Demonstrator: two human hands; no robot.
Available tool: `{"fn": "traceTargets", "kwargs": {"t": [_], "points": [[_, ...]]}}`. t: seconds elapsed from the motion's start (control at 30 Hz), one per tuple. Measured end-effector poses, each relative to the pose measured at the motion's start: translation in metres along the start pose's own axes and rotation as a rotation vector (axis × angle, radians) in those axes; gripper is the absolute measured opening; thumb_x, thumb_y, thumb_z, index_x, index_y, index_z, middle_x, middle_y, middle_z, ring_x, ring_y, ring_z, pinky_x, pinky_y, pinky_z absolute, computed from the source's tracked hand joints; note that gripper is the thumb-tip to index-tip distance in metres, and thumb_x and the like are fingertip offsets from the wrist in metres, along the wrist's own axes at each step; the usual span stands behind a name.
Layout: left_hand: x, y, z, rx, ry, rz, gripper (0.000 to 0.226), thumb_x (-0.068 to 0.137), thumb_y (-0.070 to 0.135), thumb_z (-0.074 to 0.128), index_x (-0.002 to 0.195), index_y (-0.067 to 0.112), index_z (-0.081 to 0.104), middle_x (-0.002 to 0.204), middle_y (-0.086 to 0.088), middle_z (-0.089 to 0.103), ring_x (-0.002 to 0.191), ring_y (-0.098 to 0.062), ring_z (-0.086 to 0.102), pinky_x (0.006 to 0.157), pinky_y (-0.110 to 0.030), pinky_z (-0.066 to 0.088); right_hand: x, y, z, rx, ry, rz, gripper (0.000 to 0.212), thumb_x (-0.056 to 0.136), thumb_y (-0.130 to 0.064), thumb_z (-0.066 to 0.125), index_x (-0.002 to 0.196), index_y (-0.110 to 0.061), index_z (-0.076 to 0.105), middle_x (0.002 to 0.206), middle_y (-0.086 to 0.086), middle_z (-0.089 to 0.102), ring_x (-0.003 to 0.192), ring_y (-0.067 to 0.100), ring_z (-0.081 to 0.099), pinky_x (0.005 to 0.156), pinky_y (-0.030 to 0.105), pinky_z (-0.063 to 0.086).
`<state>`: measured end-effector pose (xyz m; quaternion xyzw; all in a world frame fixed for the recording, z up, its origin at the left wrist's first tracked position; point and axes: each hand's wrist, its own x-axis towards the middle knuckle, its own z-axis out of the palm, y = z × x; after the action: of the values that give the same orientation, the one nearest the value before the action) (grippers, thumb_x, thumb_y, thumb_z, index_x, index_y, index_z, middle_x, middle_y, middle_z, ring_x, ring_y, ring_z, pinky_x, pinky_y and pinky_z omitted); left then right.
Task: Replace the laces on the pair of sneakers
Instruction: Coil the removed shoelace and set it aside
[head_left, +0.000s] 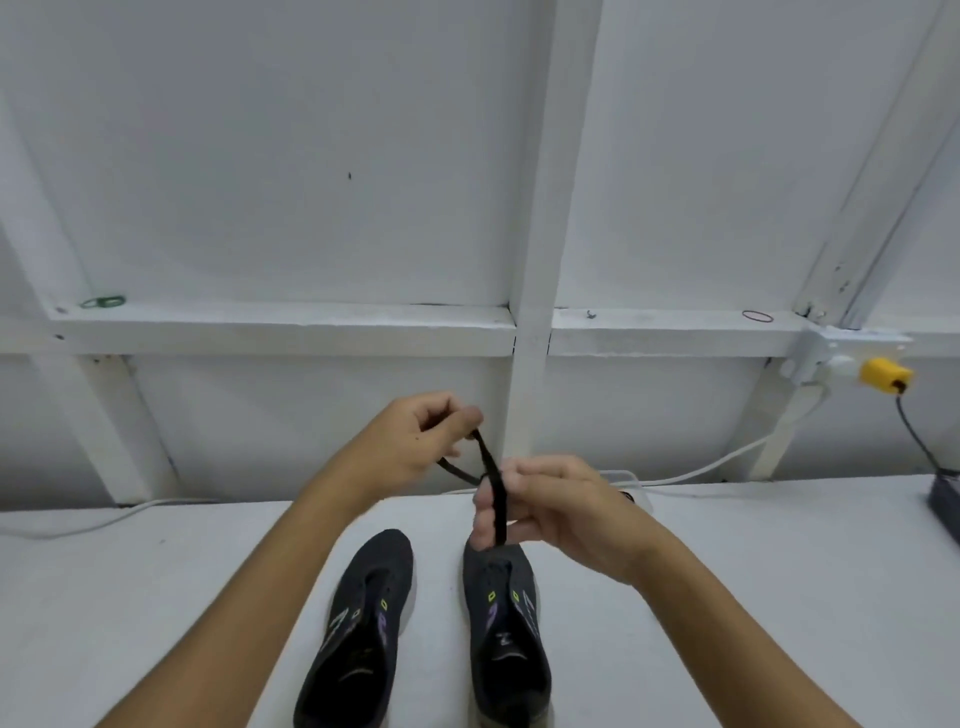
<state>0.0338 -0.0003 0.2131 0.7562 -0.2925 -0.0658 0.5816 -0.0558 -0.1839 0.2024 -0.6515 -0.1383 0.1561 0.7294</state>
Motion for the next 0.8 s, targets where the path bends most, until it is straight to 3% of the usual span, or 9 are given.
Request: {"fn": "traceTargets", "kwargs": {"t": [0.1,0.17,0.27,0.37,0.47,0.57,0.63,0.7,0.8], "points": [[-0.012,-0.016,0.024,-0.099,0.077,0.013,0.028,0.096,0.047,0.056,0.08,0.029,0.068,0.066,0.012,0.058,0.067,-0.008,0.054,0.068,-0.025,0.047,0.014,-0.021,0.01,0.301,0.111,-0.199,0.027,0.096,-0.02,0.053,0.097,-0.01,0.078,0.096,0.011,0.075,0.092,0.025,0.074,0.084,0.033,0.06],[-0.029,-0.027,0.038,0.092,0.051,0.052,0.03,0.104,0.04,0.046,0.081,0.036,0.066,0.062,0.016,0.052,0.06,-0.001,0.048,0.062,-0.019,0.039,0.025,-0.03,0.004,0.313,0.267,-0.316,0.033,0.099,-0.027,0.049,0.105,-0.003,0.072,0.103,0.014,0.076,0.102,0.028,0.073,0.089,0.033,0.059],[-0.046,-0.022,0.038,0.419,-0.091,0.198,0.024,0.105,0.03,0.046,0.088,0.034,0.063,0.073,0.024,0.057,0.069,-0.001,0.054,0.063,-0.015,0.035,0.031,-0.032,-0.016,-0.147,0.518,-0.314,0.067,0.1,-0.061,0.033,0.112,-0.007,0.071,0.108,0.009,0.077,0.11,0.021,0.071,0.1,0.033,0.054],[-0.028,-0.009,-0.001,0.531,-0.028,0.277,0.024,0.102,0.03,0.055,0.079,0.038,0.057,0.079,0.027,0.059,0.074,0.0,0.055,0.065,-0.015,0.038,0.021,-0.017,-0.02,-0.45,0.384,-0.084,0.108,0.071,-0.1,0.021,0.103,-0.014,0.079,0.104,0.006,0.078,0.106,0.018,0.072,0.104,0.039,0.053],[-0.009,0.003,-0.03,0.433,-0.028,0.285,0.019,0.096,0.038,0.061,0.079,0.034,0.069,0.079,0.011,0.066,0.074,-0.011,0.06,0.068,-0.025,0.046,0.017,-0.004,0.003,-0.27,0.12,0.049,0.117,0.063,-0.102,0.02,0.101,-0.008,0.078,0.104,0.017,0.076,0.105,0.03,0.072,0.102,0.042,0.053],[-0.002,0.001,-0.022,0.118,-0.03,0.206,0.022,0.095,0.043,0.063,0.078,0.032,0.071,0.075,-0.001,0.067,0.069,-0.016,0.059,0.067,-0.027,0.05,0.016,-0.017,0.024,0.079,0.002,0.007,0.117,0.064,-0.096,0.016,0.096,-0.003,0.079,0.101,0.024,0.074,0.098,0.037,0.072,0.093,0.041,0.056],[-0.008,-0.009,-0.007,-0.032,0.02,0.128,0.028,0.096,0.047,0.059,0.079,0.028,0.069,0.07,0.0,0.06,0.067,-0.014,0.055,0.065,-0.03,0.049,0.016,-0.031,0.03,0.254,0.042,-0.1,0.12,0.068,-0.096,0.016,0.098,0.001,0.079,0.107,0.027,0.073,0.102,0.039,0.072,0.09,0.042,0.058],[-0.019,-0.023,0.007,0.054,-0.009,0.082,0.028,0.103,0.039,0.049,0.084,0.031,0.069,0.063,0.008,0.051,0.062,-0.008,0.048,0.06,-0.027,0.042,0.023,-0.037,0.022,0.35,0.136,-0.231,0.117,0.071,-0.093,0.019,0.101,0.003,0.078,0.114,0.029,0.07,0.109,0.039,0.07,0.093,0.041,0.059],[-0.038,-0.028,0.014,0.388,-0.212,0.13,0.028,0.105,0.037,0.046,0.091,0.024,0.065,0.063,0.014,0.05,0.058,-0.006,0.044,0.059,-0.023,0.035,0.038,-0.035,0.004,-0.054,0.32,-0.229,0.117,0.063,-0.103,0.024,0.106,-0.008,0.078,0.114,0.018,0.074,0.115,0.03,0.069,0.101,0.035,0.054]]}}
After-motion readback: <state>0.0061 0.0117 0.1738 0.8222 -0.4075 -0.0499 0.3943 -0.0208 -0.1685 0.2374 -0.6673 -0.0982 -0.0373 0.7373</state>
